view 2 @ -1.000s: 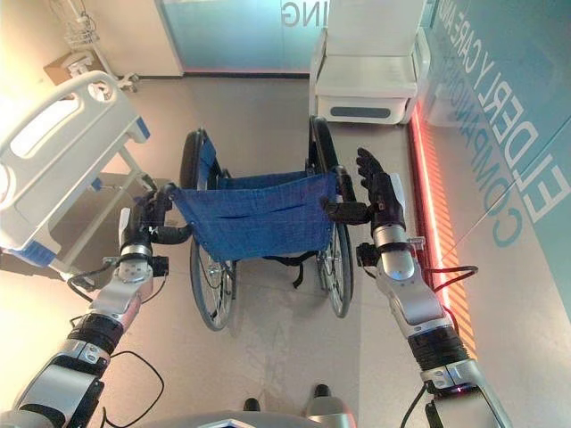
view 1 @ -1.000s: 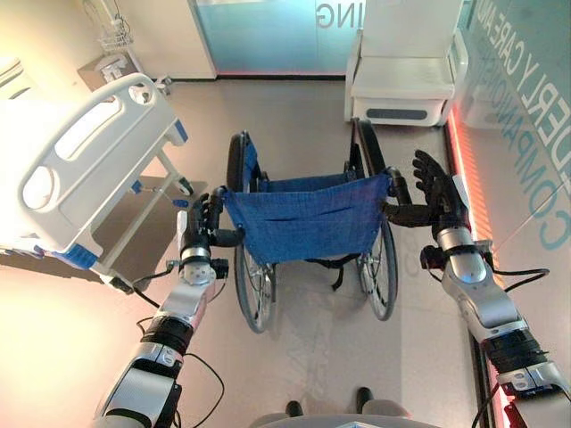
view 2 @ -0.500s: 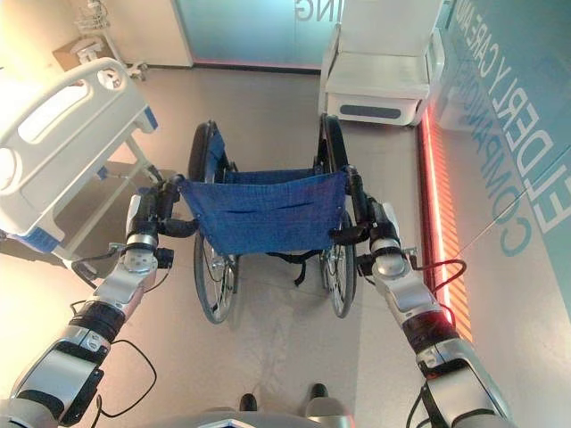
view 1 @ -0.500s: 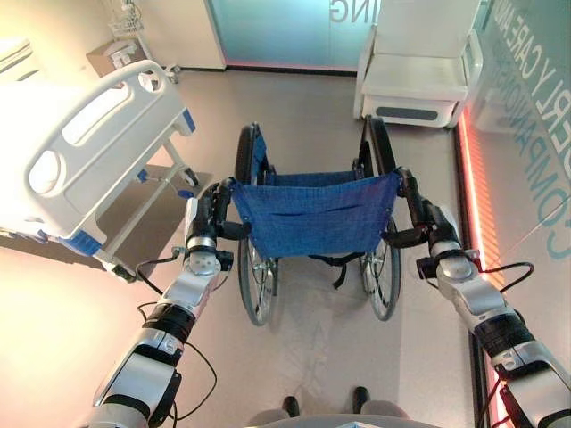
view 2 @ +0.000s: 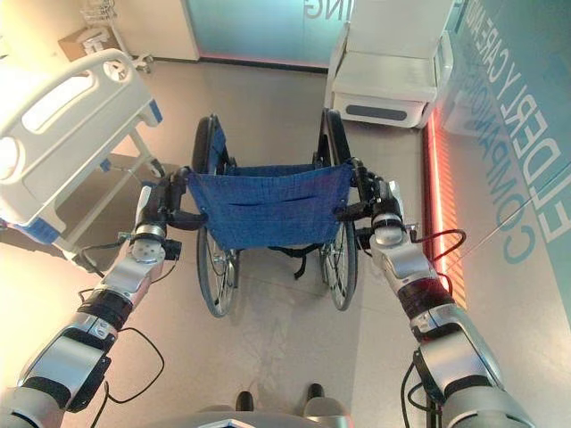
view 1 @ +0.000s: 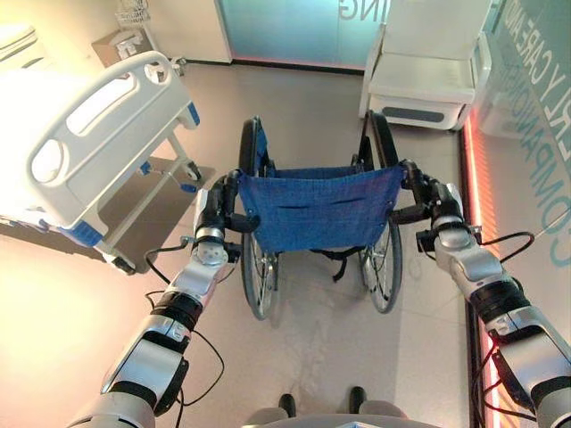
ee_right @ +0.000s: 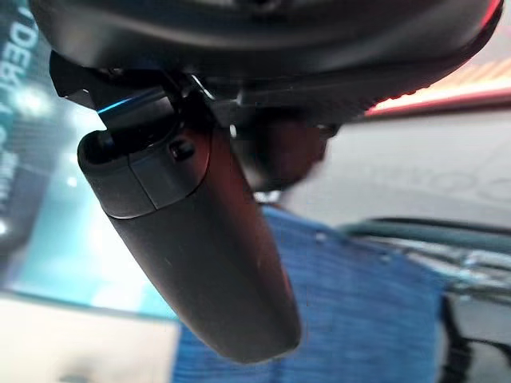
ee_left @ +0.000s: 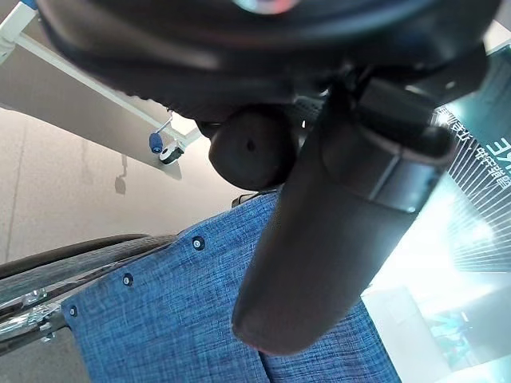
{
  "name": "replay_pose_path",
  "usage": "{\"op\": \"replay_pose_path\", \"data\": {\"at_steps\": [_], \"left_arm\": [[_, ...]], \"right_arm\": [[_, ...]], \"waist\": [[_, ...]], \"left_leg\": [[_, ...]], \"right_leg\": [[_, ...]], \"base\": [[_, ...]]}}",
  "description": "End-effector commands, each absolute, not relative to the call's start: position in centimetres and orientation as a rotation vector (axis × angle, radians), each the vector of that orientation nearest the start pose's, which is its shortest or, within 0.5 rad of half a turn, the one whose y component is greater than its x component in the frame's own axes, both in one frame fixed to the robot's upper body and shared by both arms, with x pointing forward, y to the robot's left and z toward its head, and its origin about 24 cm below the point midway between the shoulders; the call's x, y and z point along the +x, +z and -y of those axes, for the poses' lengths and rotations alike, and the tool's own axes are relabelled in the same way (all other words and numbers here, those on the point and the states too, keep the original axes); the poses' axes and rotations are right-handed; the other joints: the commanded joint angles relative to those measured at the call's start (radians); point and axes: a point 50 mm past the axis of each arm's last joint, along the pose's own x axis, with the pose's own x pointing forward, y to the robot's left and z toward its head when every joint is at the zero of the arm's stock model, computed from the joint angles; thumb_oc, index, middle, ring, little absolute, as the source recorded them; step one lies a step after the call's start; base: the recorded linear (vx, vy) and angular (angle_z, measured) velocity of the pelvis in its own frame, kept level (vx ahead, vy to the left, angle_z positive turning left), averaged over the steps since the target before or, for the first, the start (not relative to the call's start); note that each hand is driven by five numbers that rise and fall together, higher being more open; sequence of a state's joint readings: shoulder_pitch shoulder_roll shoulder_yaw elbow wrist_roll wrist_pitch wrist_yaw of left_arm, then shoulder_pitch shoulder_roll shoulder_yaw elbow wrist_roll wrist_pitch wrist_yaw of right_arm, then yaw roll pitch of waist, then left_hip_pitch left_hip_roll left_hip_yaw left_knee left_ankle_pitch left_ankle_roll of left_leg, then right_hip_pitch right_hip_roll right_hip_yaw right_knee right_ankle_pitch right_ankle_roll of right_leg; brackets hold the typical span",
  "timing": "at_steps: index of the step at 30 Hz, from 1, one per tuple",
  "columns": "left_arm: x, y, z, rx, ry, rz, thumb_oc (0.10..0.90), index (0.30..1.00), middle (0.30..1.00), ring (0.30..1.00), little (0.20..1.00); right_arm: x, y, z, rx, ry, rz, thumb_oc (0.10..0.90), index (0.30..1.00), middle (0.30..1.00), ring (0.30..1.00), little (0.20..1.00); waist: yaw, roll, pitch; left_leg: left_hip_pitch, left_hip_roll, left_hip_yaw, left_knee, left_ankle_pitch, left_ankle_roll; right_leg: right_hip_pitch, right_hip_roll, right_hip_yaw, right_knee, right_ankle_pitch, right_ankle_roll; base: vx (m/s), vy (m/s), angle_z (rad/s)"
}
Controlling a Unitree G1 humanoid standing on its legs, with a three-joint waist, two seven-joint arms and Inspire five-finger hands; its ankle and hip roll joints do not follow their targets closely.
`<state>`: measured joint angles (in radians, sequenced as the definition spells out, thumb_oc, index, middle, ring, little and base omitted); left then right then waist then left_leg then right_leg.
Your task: Push the wheelchair next to the bed
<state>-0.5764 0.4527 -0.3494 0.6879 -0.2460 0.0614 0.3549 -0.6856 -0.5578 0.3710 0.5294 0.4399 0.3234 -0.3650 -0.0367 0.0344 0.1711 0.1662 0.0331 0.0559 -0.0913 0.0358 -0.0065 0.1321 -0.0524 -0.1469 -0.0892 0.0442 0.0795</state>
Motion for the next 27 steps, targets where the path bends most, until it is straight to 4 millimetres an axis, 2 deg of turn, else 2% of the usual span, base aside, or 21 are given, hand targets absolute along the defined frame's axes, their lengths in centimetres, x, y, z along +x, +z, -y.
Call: {"op": "replay_pose_path", "data": {"at_steps": [1, 13, 18, 25, 27], "left_arm": [[36.8, 8.9, -22.0, 0.558, 0.238, -0.067, 0.800, 0.900, 0.900, 0.900, 0.900], [37.0, 9.3, -22.3, 0.557, 0.272, -0.058, 0.800, 0.900, 0.900, 0.900, 0.900], [37.0, 9.8, -22.2, 0.531, 0.290, -0.011, 0.800, 0.900, 0.900, 0.900, 0.900], [37.3, 10.8, -20.8, 0.496, 0.263, 0.073, 0.800, 0.900, 0.900, 0.900, 0.900], [37.4, 11.0, -20.6, 0.489, 0.257, 0.082, 0.800, 0.900, 0.900, 0.900, 0.900]], "right_arm": [[38.8, 18.9, 19.3, -0.333, -0.222, 0.082, 0.800, 0.900, 0.900, 0.900, 0.900], [38.4, 20.0, 19.4, -0.338, -0.200, 0.131, 0.800, 0.900, 0.900, 0.900, 0.900], [38.5, 18.8, 19.3, -0.375, -0.176, 0.059, 0.800, 0.900, 0.900, 0.900, 0.900], [38.7, 16.0, 19.9, -0.409, -0.208, -0.074, 0.800, 0.900, 0.900, 0.900, 0.900], [38.7, 15.7, 20.1, -0.406, -0.217, -0.087, 0.800, 0.900, 0.900, 0.900, 0.900]], "waist": [[0.042, -0.059, -0.043], [0.028, -0.066, -0.041], [0.024, -0.067, -0.049], [0.036, -0.068, -0.046], [0.039, -0.068, -0.045]], "left_leg": [[-0.010, -0.093, -0.027, 0.008, -0.050, 0.029], [-0.004, -0.091, -0.017, 0.012, -0.055, 0.031], [-0.002, -0.091, -0.013, 0.009, -0.054, 0.029], [-0.008, -0.089, -0.016, 0.008, -0.051, 0.029], [-0.009, -0.090, -0.019, 0.008, -0.051, 0.029]], "right_leg": [[0.020, 0.027, 0.022, 0.029, -0.037, -0.032], [0.024, 0.030, 0.032, 0.031, -0.039, -0.032], [0.024, 0.029, 0.033, 0.025, -0.035, -0.031], [0.021, 0.027, 0.024, 0.027, -0.035, -0.033], [0.021, 0.026, 0.023, 0.027, -0.036, -0.034]], "base": [[0.00, 0.000, 0.00], [0.00, 0.000, 0.00], [0.00, 0.000, 0.00], [0.00, 0.000, 0.00], [0.00, 0.000, 0.00]]}}
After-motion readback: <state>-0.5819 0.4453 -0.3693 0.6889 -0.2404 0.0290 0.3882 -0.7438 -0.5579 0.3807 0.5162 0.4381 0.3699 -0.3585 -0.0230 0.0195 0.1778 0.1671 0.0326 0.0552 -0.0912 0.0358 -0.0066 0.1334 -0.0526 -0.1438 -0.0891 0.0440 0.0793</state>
